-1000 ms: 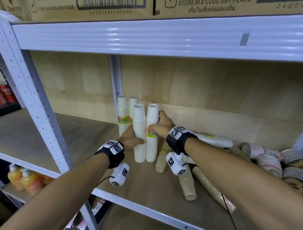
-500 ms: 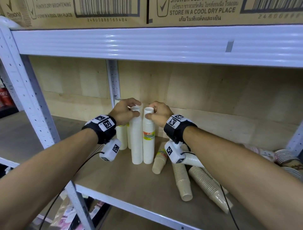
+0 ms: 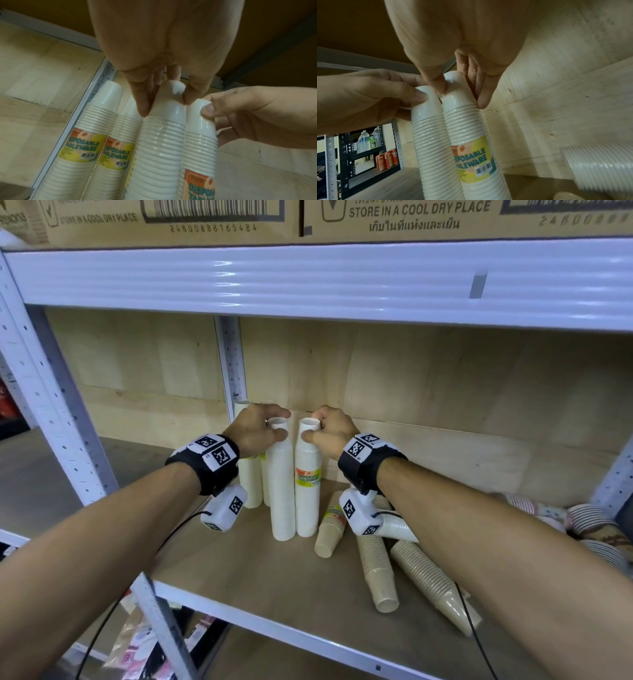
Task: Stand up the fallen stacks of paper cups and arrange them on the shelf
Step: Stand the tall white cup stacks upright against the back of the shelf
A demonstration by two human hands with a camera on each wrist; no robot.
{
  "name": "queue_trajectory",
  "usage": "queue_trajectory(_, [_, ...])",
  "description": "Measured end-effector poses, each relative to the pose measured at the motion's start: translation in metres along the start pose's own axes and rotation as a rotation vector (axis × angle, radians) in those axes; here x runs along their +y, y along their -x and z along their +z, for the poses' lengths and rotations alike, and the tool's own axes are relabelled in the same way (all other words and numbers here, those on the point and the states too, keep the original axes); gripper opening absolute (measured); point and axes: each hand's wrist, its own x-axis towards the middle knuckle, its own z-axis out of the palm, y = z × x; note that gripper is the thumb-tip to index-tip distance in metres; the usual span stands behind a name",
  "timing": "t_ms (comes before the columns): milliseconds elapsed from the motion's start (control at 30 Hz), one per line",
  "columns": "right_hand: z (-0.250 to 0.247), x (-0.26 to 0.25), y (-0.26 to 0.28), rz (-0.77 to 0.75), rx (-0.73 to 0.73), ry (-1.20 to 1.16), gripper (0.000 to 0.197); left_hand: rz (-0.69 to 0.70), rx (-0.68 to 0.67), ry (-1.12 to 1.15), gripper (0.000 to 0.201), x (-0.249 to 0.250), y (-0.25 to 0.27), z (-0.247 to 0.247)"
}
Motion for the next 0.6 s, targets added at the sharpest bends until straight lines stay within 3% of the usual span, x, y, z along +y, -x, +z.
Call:
queue_trajectory(200, [0.0006, 0.0019, -0.0027, 0.001, -0.001, -0.001, 0.024, 0.02, 0.061, -0.145, 0.036, 0.0055, 0.0028, -0.0011])
queue_trajectory(600, [0.0023, 0.0078, -0.0071, -0.004, 0.007, -0.038, 0.024, 0.017, -0.027, -0.141, 0.037, 0.0103, -0.0026, -0.0029])
